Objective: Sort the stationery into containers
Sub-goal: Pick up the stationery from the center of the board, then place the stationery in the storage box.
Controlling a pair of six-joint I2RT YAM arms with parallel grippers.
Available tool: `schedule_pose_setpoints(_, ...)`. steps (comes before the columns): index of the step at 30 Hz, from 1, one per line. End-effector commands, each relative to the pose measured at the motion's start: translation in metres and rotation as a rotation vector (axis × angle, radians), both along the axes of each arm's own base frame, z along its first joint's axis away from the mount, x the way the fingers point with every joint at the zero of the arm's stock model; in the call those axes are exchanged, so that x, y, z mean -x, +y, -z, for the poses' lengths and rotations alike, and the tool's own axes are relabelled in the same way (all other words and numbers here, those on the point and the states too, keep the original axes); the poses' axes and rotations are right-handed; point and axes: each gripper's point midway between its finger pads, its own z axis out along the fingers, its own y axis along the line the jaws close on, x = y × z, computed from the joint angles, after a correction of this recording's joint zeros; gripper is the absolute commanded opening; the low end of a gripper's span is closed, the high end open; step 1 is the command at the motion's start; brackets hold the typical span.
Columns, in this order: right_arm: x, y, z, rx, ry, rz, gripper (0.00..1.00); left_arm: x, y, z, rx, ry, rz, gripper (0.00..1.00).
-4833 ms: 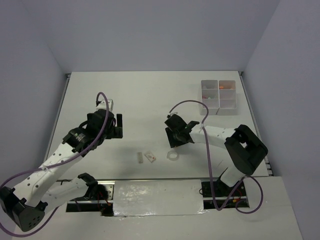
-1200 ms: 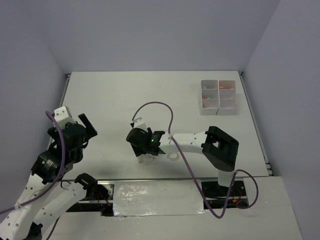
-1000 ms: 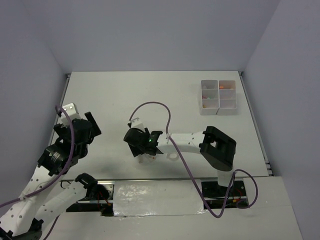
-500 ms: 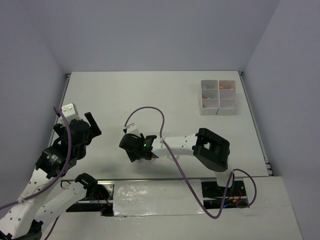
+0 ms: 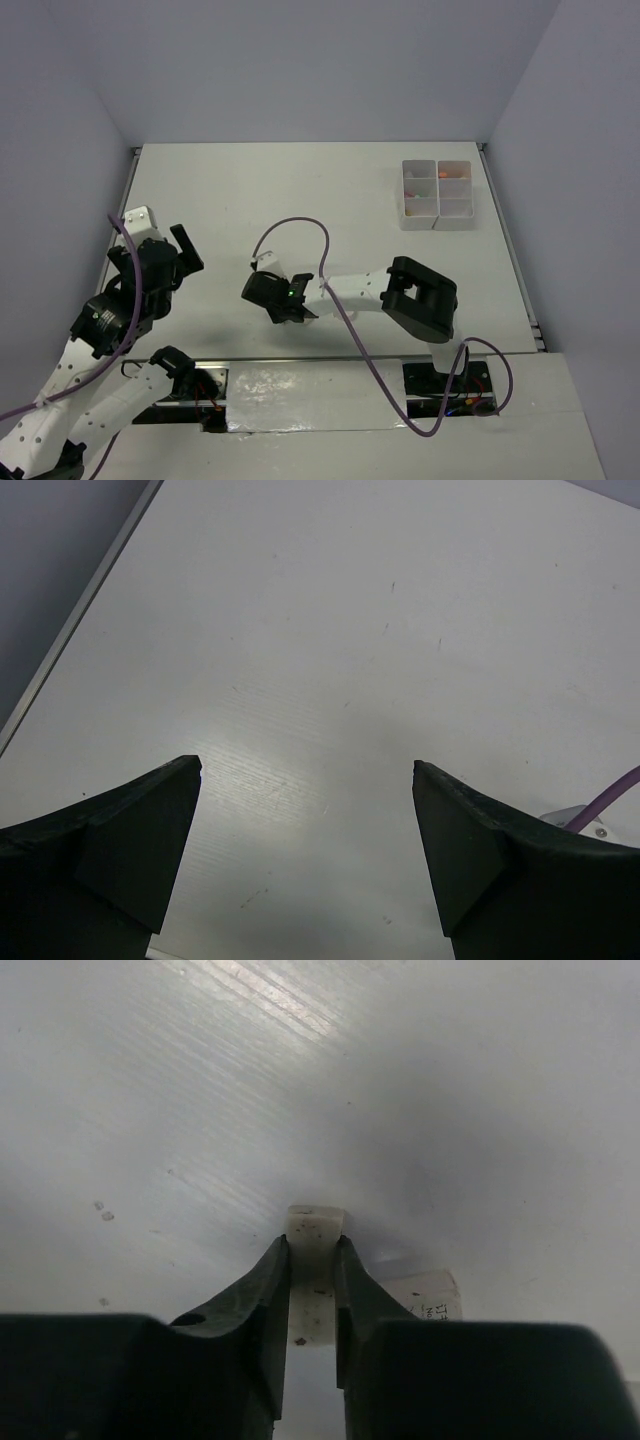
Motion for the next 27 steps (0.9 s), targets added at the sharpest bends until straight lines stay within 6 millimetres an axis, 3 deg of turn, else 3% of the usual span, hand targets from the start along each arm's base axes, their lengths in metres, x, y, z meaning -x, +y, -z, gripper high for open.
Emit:
schedule_pose_setpoints(1,0.012,0.020,-0.001,-0.064,0.027,-0.054,0.14,-0.003,0.000,-0.008,0.009,-0.039,0.006,0.99)
schedule_pose_setpoints(2,0.014,0.025,-0.004,-0.078,0.037,-0.073,0.00,-0.003,-0.001,-0.008,0.009,-0.039,0.007,0.99)
schedule_pose_setpoints(5,0.006,0.037,-0.032,-0.139,-0.020,-0.116,0.00,-0.003,-0.001,-0.009,0.009,-0.042,0.010,0.99)
schedule_pose_setpoints(8,-0.036,0.018,-0.086,-0.184,-0.172,-0.070,0.00,-0.002,-0.001,-0.010,0.012,-0.050,0.016,0.99)
schedule_pose_setpoints(9,-0.051,-0.003,-0.111,-0.191,-0.250,-0.059,0.00,-0.002,-0.001,-0.012,0.015,-0.058,0.019,0.99)
schedule_pose_setpoints(10,-0.088,-0.026,-0.128,-0.226,-0.295,0.020,0.00,-0.002,-0.002,-0.011,0.014,-0.059,0.024,0.99)
schedule_pose_setpoints(12,-0.110,-0.059,-0.156,-0.286,-0.346,-0.002,0.00,-0.003,-0.005,-0.013,0.023,-0.068,0.039,0.99)
schedule_pose_setpoints(13,-0.141,-0.086,-0.174,-0.315,-0.411,0.060,0.00,-0.003,-0.005,-0.013,0.020,-0.068,0.048,0.99)
schedule_pose_setpoints(15,-0.162,-0.124,-0.194,-0.272,-0.516,0.064,0.00,-0.003,-0.007,-0.013,0.024,-0.070,0.055,0.99)
schedule_pose_setpoints(16,-0.183,-0.158,-0.200,-0.216,-0.557,0.150,0.00,-0.003,-0.007,-0.013,0.023,-0.070,0.057,0.99)
schedule_pose_setpoints(17,-0.194,-0.179,-0.207,-0.171,-0.593,0.186,0.00,-0.003,-0.008,-0.014,0.025,-0.072,0.064,0.99)
schedule_pose_setpoints(19,-0.214,-0.215,-0.210,-0.126,-0.617,0.286,0.00,-0.003,-0.008,-0.013,0.024,-0.070,0.066,0.99)
schedule_pose_setpoints(20,-0.231,-0.253,-0.211,-0.104,-0.624,0.394,0.00,-0.003,-0.008,-0.013,0.025,-0.071,0.065,0.99)
schedule_pose_setpoints(22,-0.247,-0.294,-0.207,-0.119,-0.597,0.591,0.00,-0.003,-0.010,-0.013,0.026,-0.072,0.075,0.99)
schedule_pose_setpoints(23,-0.257,-0.328,-0.214,-0.188,-0.586,0.794,0.00,-0.004,-0.010,-0.013,0.027,-0.072,0.077,0.99)
schedule_pose_setpoints(25,-0.257,-0.355,-0.202,-0.208,-0.539,0.970,0.00,-0.005,-0.013,-0.012,0.029,-0.069,0.089,0.99)
schedule_pose_setpoints(26,-0.253,-0.374,-0.204,-0.242,-0.574,1.136,0.00,-0.005,-0.014,-0.012,0.026,-0.065,0.091,0.99)
schedule_pose_setpoints(27,-0.251,-0.382,-0.205,-0.249,-0.605,1.195,0.00,-0.006,-0.014,-0.011,0.025,-0.063,0.096,0.99)
